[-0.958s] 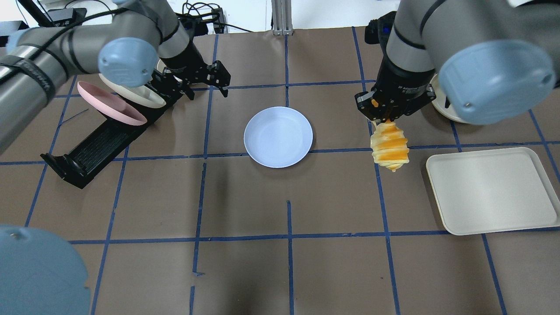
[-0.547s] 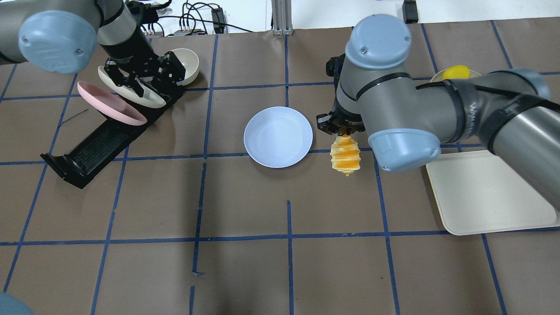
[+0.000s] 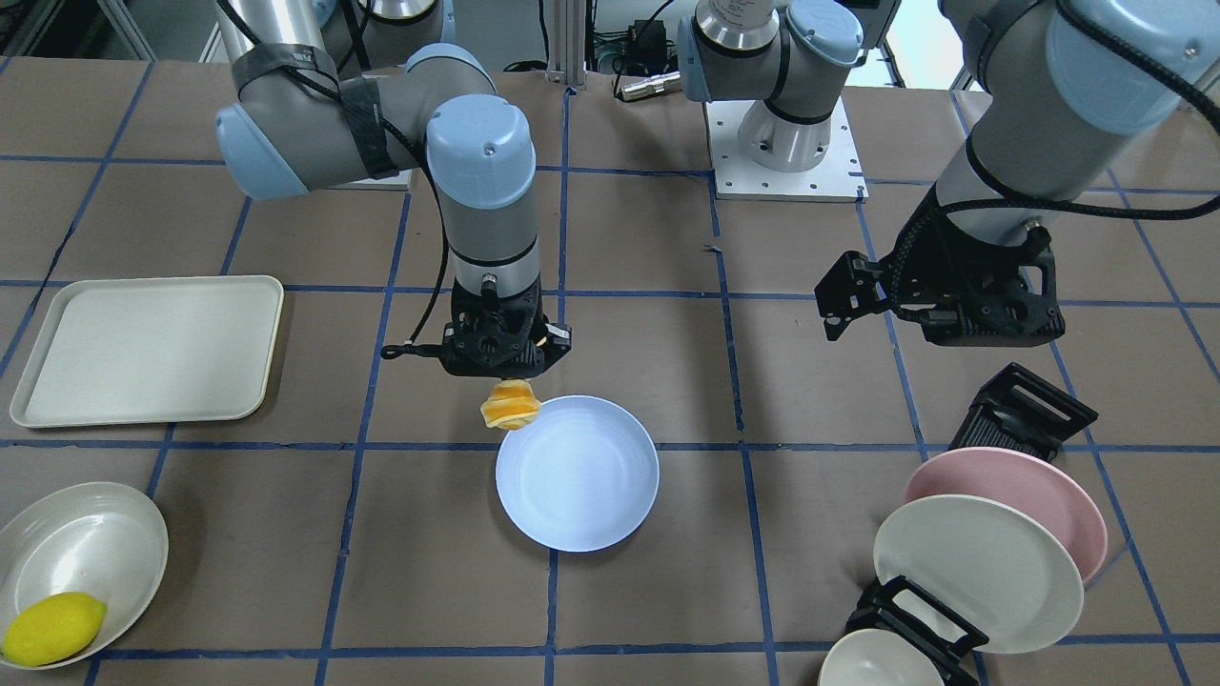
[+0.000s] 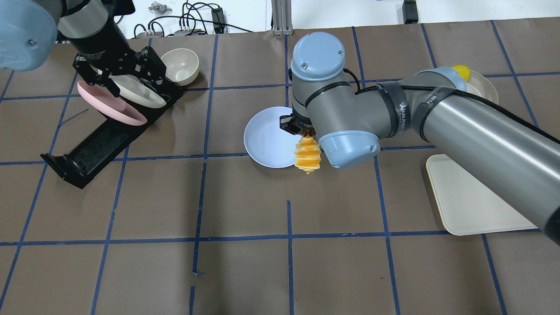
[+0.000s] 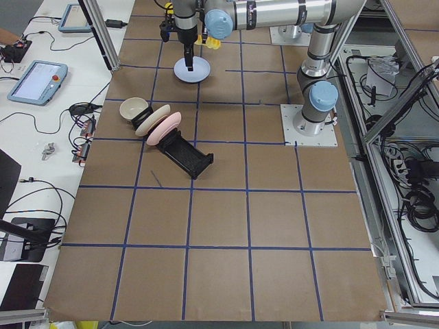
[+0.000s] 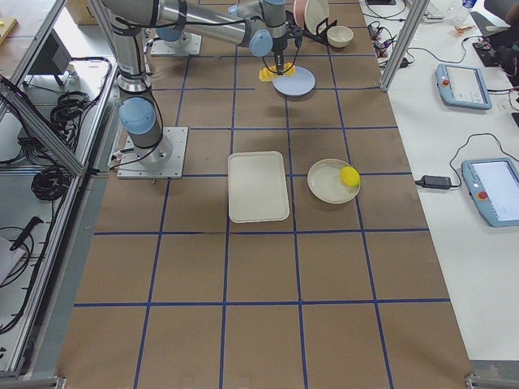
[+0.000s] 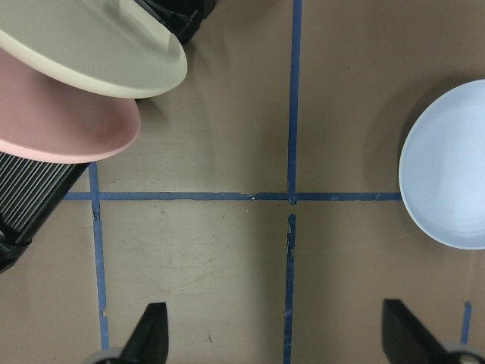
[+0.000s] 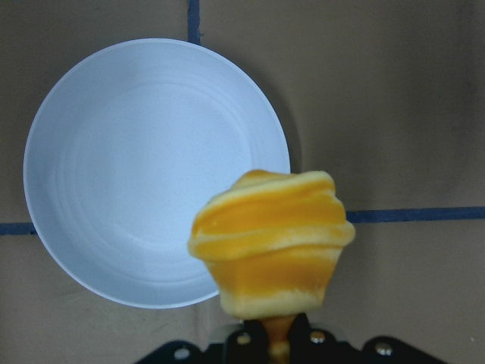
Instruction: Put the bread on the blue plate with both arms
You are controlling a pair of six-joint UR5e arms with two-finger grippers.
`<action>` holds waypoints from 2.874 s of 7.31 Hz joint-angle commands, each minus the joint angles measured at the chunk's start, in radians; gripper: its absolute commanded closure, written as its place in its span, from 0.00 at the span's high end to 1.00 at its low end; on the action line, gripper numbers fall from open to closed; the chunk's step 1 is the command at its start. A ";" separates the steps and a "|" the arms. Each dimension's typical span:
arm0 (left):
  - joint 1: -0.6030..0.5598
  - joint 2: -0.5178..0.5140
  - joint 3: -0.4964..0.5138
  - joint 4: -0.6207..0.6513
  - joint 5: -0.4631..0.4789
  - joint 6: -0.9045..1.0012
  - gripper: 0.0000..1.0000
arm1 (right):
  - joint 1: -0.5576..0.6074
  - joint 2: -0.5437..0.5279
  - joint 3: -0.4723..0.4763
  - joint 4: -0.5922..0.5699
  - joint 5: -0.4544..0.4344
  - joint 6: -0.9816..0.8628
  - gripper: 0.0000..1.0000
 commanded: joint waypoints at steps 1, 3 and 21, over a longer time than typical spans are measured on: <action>-0.010 0.081 0.009 -0.038 0.001 -0.006 1.00 | 0.060 0.157 -0.145 -0.005 -0.001 0.096 0.02; -0.014 0.098 0.009 -0.063 -0.016 -0.003 1.00 | 0.097 0.344 -0.272 -0.056 -0.045 0.115 0.02; -0.014 0.115 0.029 -0.113 -0.015 0.004 1.00 | -0.143 -0.059 -0.305 0.489 -0.039 -0.233 1.00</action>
